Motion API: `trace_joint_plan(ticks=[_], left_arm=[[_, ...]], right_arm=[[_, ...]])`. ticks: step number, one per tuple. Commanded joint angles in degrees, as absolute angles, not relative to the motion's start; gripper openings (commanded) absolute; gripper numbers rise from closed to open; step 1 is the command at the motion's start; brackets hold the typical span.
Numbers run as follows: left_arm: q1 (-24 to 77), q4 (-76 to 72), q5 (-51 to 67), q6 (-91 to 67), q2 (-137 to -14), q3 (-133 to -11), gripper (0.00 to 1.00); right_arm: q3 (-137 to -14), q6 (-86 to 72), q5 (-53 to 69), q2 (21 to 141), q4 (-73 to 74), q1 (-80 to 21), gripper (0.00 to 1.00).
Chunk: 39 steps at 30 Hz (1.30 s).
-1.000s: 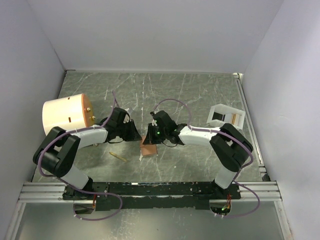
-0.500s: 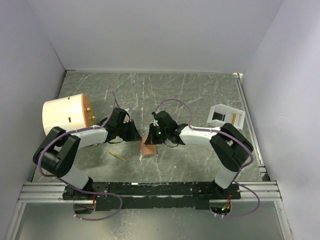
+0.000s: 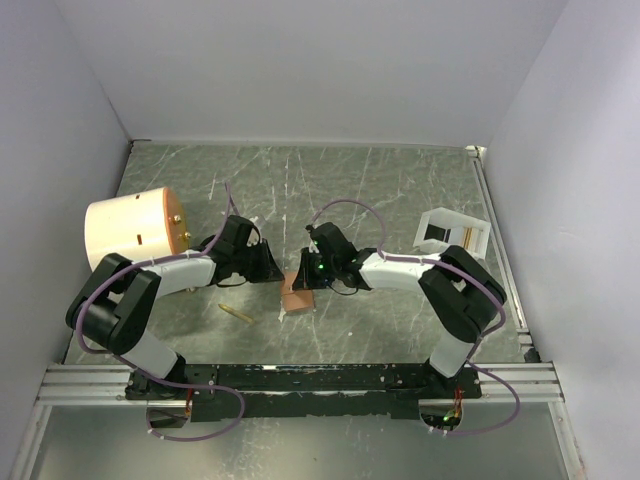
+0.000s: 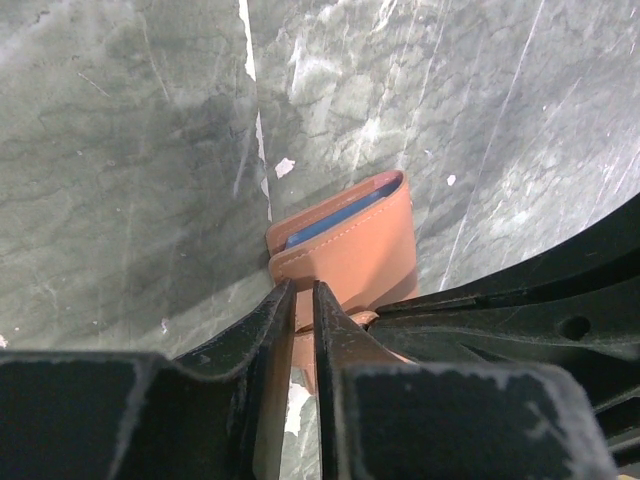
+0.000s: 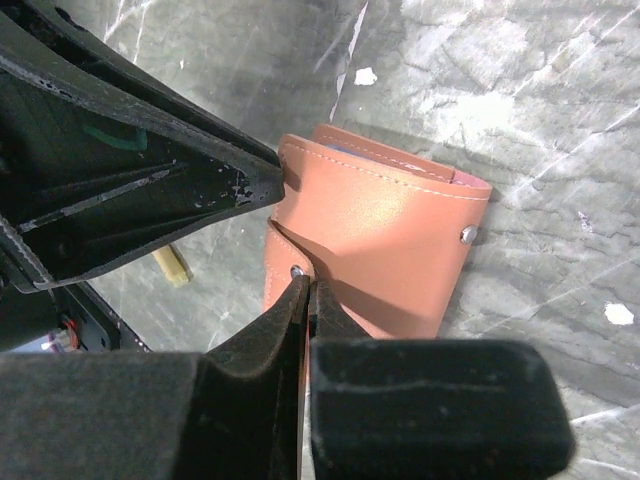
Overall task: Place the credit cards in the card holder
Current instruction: Close the card holder at the center of the board.
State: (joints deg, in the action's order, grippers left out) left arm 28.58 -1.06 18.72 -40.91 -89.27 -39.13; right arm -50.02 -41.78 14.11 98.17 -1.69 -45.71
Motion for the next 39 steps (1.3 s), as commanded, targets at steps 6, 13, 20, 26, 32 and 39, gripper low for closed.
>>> trace_joint_plan(ticks=[6,13,20,26,32,39], left_arm=[[28.21,-0.53,20.76,-40.87,-84.77,-39.11,0.27],[28.30,0.77,22.97,-41.30,-81.04,-37.89,0.19],[29.02,-1.74,26.61,-41.57,-81.81,-36.04,0.08],[30.55,-2.00,27.75,-41.36,-84.63,-37.21,0.09],[30.76,-0.88,25.85,-41.60,-84.82,-37.57,0.13],[30.85,0.03,25.09,-41.75,-84.04,-37.79,0.15]], right_arm=[[-49.39,-41.91,13.07,99.99,-1.85,-45.03,0.00],[-49.82,-41.53,13.23,100.60,-1.23,-44.93,0.00],[-49.53,-41.52,13.67,100.68,-1.31,-44.99,0.00],[-48.81,-42.18,16.20,99.79,-2.31,-45.01,0.00],[-48.79,-44.11,18.37,97.85,-3.61,-45.03,0.00],[-48.64,-45.36,19.70,97.65,-4.80,-45.01,0.00]])
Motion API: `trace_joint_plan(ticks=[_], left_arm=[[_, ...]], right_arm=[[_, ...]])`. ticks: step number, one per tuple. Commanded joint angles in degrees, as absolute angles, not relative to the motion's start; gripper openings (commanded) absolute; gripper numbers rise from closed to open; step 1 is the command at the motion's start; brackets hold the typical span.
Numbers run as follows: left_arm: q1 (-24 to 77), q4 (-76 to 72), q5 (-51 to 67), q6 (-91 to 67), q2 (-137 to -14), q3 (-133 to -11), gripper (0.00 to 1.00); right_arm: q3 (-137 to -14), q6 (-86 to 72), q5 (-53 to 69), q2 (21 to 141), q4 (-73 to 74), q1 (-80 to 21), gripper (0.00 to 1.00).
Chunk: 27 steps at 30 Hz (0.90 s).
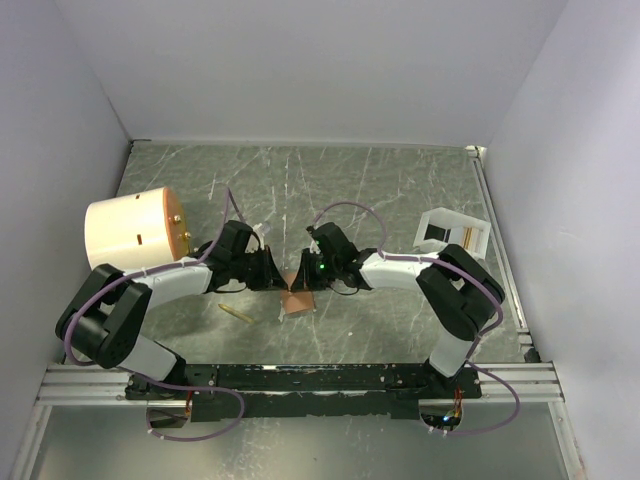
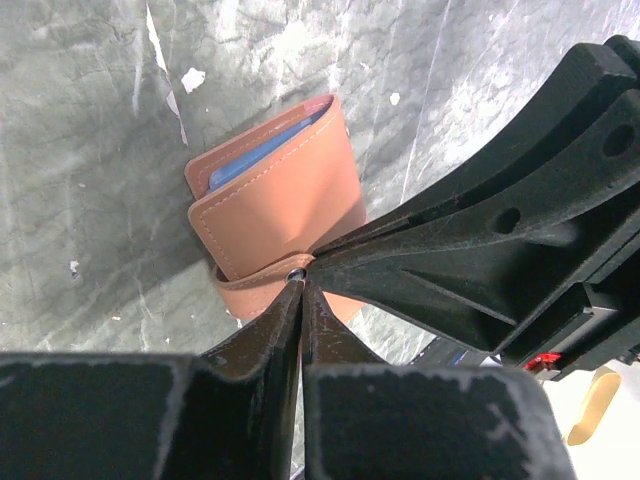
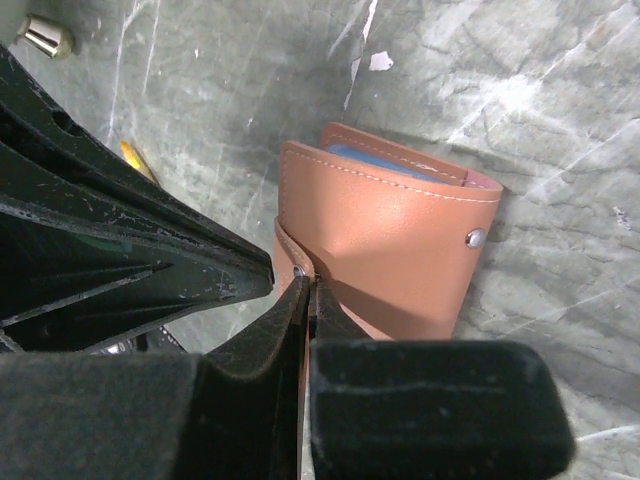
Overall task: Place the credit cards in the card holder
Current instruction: Close the card holder at the center of the board.
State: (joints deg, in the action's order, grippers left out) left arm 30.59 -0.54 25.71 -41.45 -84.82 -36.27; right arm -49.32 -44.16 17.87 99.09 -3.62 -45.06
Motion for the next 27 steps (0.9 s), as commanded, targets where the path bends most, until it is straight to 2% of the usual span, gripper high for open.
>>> trace_joint_plan(ticks=[1,27], left_arm=[[30.85,0.08,25.13,-41.75,-84.09,-37.79,0.15],[30.94,-0.44,25.80,-41.05,-86.62,-38.12,0.16]], right_arm=[[-48.73,-45.43,19.77,97.67,-4.83,-44.98,0.00],[-48.18,-44.13,16.03,99.67,-3.47,-44.32,0.00]])
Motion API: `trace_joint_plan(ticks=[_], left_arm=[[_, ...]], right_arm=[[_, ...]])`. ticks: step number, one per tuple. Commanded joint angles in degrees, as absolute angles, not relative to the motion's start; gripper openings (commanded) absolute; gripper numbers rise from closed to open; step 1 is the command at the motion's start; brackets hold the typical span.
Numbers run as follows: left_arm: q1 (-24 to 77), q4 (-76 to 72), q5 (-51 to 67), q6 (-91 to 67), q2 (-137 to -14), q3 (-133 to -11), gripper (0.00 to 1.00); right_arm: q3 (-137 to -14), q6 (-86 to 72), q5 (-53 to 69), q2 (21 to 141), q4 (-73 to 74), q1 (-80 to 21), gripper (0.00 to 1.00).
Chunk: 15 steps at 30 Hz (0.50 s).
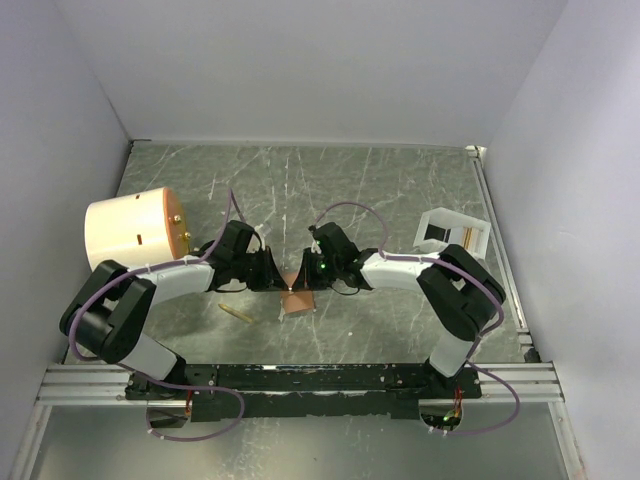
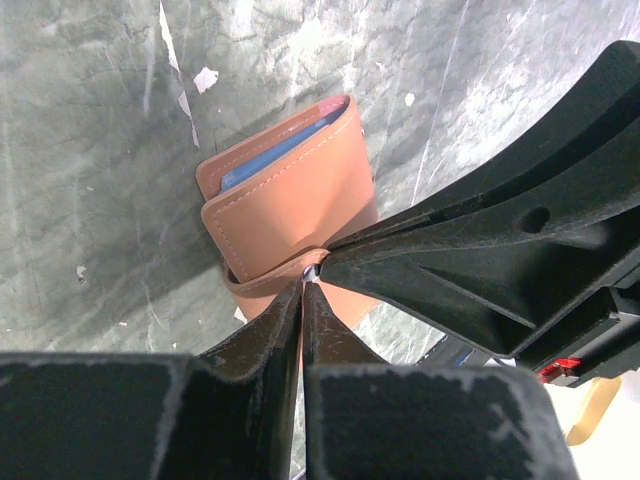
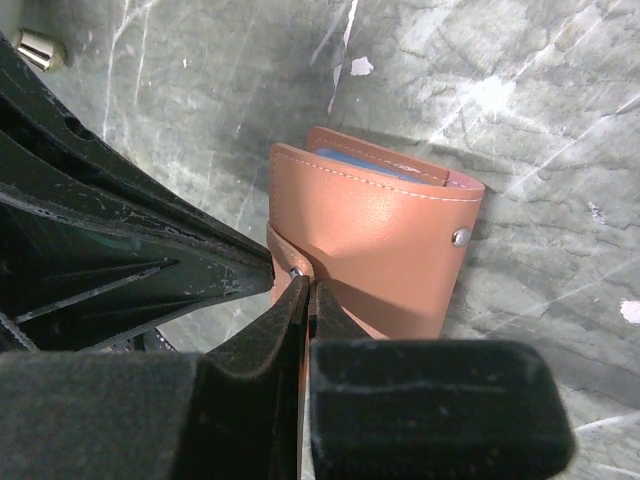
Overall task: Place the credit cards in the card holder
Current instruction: Close the card holder at the center of the board.
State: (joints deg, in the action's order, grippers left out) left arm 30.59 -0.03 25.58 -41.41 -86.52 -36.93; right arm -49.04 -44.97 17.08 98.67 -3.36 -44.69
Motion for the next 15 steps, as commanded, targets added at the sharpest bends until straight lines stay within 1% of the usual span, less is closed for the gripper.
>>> trace_joint_plan(ticks=[1,15], left_arm=[[30.94,-0.44,25.90,-41.05,-86.71,-38.18,0.16],[31.33,-0.79,26.24,-41.13,-87.58,-38.84,0.16]], right_arm=[[-48.09,-44.12,16.00,99.61,-3.51,-44.34,0.00],[-47.28,-44.74,16.88,99.07,-4.07,-44.36,0.00]])
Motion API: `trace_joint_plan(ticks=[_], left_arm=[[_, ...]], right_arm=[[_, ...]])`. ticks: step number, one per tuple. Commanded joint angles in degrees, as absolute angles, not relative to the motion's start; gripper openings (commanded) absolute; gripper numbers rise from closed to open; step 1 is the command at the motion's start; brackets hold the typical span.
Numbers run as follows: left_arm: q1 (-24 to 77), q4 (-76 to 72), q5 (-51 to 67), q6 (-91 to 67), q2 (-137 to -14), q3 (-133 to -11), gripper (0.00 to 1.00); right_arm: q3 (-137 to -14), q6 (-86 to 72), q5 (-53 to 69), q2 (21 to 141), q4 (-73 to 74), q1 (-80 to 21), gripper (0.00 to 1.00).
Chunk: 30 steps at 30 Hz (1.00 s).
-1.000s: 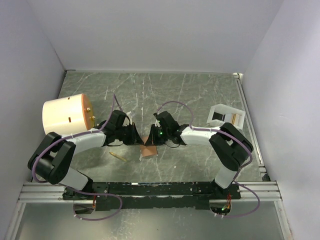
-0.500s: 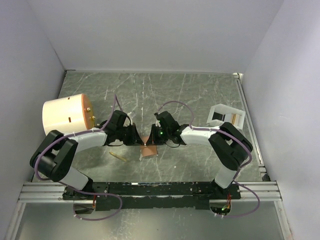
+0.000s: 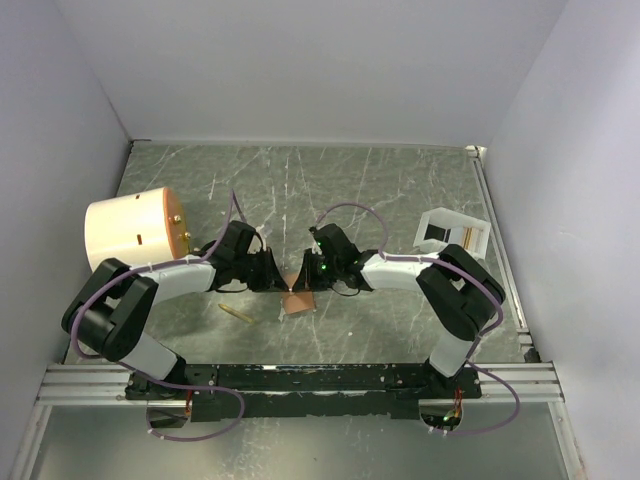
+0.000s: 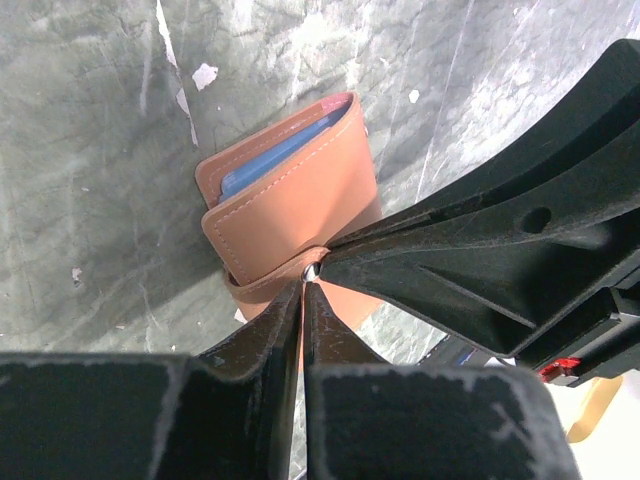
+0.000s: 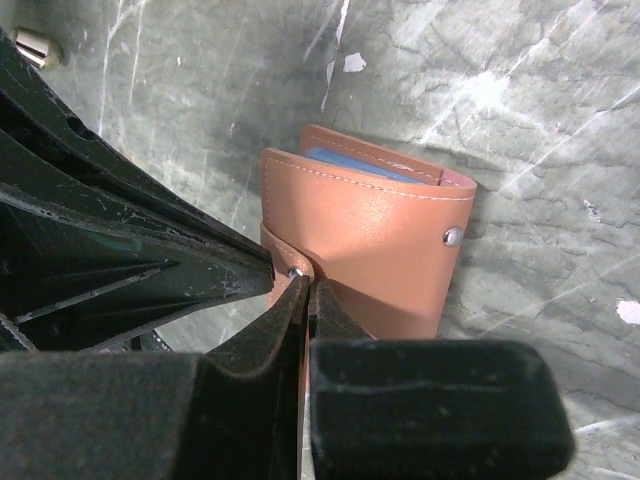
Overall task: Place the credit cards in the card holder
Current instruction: Close the card holder at the center of the board.
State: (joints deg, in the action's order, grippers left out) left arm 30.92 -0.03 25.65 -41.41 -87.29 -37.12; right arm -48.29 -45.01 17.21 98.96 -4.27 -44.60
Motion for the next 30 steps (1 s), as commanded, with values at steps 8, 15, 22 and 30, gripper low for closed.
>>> trace_joint_plan(ticks=[8,15,22,30], left_arm=[[31.72,-0.53,26.19,-41.13,-87.67,-39.24,0.16],[31.72,3.43,21.44,-41.81,-87.52,-40.64,0.17],[31.72,4.57,19.93,-42.08,-85.44,-41.30,0.17],[31.72,1.14,25.84,-42.19,-86.75,-39.83,0.17]], right_arm=[[-47.22,-44.73,17.15,99.41,-4.33,-44.35,0.00],[-48.57,-45.60,19.59,97.74,-5.48,-44.35,0.00],[-48.13,-45.55,19.10,96.18,-4.40,-44.36,0.00],[-47.51,-44.91,17.33,97.67,-3.52,-44.35,0.00]])
